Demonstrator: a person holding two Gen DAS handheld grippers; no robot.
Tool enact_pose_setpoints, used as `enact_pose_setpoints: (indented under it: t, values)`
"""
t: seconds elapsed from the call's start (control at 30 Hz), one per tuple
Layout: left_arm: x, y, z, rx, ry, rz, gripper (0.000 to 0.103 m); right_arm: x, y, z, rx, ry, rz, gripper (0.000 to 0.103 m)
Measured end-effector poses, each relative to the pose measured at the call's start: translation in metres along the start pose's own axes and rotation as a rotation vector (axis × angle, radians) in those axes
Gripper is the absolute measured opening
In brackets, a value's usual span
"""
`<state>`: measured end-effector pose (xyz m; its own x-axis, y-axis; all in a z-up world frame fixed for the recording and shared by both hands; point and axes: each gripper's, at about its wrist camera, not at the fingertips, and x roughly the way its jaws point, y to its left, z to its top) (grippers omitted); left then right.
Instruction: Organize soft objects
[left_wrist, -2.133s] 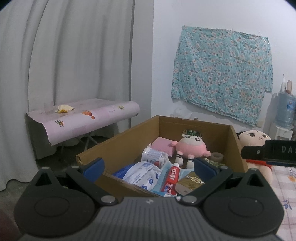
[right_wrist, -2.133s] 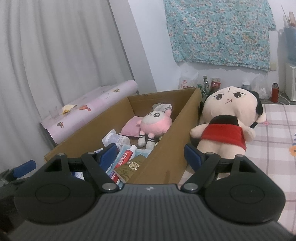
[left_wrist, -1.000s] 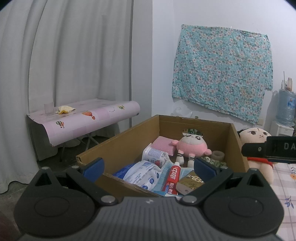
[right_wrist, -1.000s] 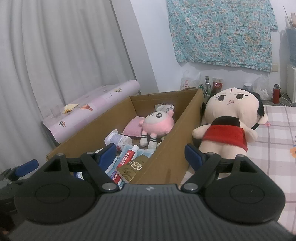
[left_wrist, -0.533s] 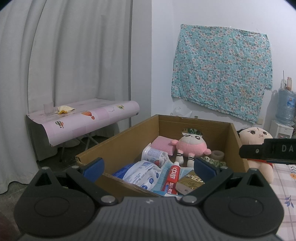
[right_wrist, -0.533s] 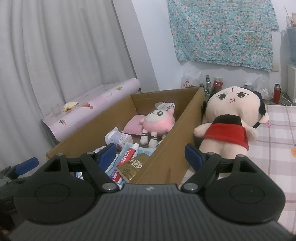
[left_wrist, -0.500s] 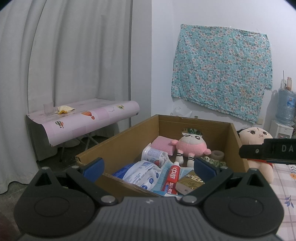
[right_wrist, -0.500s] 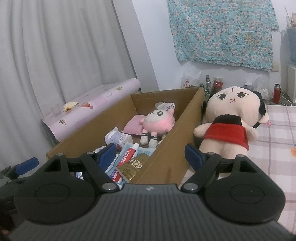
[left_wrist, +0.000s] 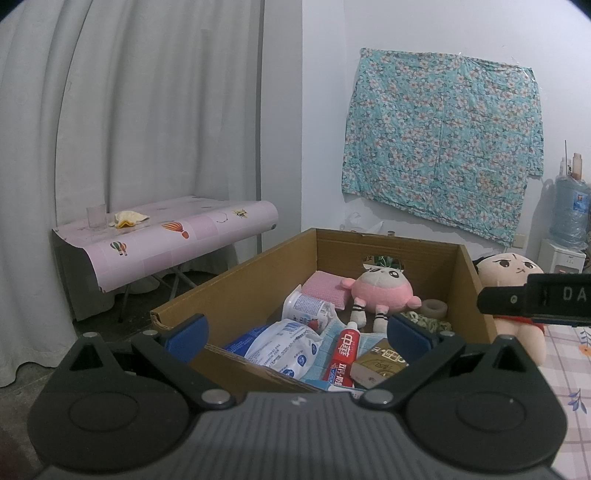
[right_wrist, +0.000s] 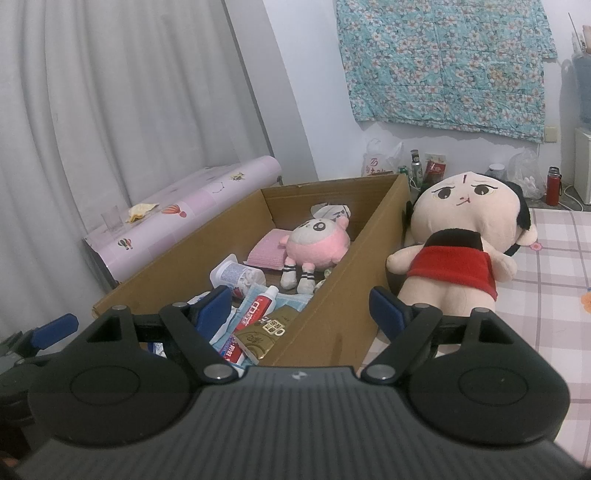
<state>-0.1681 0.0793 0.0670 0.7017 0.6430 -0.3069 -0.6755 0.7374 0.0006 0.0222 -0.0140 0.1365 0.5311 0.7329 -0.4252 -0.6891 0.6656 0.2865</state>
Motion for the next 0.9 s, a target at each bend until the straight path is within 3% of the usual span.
enact_pose_setpoints:
  t: [0.9]
  values:
    - [-0.0003,-0.0008,-0.0002,0.003,0.001,0.000,0.103,0.0006,0.0003,-0.0012,-0.001,-0.002,0.001,0.083]
